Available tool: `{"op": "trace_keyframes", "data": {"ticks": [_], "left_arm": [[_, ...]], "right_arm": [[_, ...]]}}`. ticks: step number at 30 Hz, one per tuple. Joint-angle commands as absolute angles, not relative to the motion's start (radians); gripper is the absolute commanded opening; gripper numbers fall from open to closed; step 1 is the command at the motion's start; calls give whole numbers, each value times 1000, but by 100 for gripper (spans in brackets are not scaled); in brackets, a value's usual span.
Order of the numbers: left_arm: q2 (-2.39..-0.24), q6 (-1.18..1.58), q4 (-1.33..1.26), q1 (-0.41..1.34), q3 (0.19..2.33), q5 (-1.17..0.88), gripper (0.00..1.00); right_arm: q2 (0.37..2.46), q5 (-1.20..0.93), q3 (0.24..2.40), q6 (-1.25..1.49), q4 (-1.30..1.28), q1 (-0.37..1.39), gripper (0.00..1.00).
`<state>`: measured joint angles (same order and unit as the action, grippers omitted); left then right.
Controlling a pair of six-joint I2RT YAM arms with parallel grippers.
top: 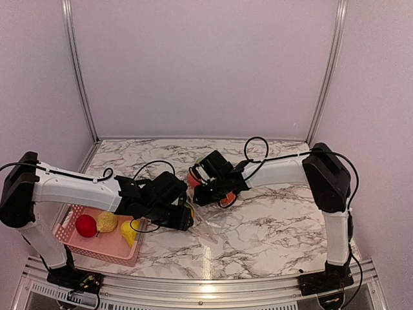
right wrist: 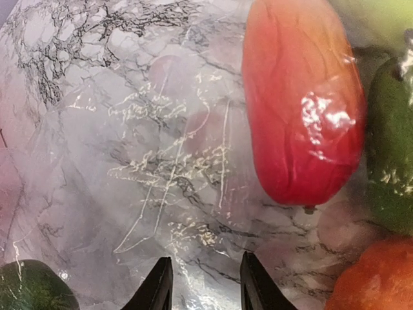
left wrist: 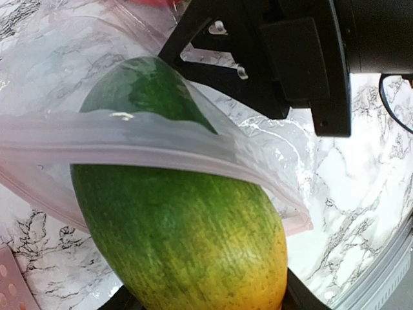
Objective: Open the zip-top bag and remove the fake food
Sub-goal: Pick up the fake fruit from the zipper food storage bag, then place the fake fruit in the bin.
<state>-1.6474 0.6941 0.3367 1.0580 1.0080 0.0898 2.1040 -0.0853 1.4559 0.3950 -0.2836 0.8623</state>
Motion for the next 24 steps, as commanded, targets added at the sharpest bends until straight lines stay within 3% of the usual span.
{"op": "trace_keyframes", "data": {"ticks": [1,24], "left_arm": [[-1596,666,364,1055,975,26,46],[-1312,690,542,1055,864,-27,47]], "right_arm": [[2136,-78,1499,407,-266,852,35],[2155,-92,1503,407,-251,846,35]]}}
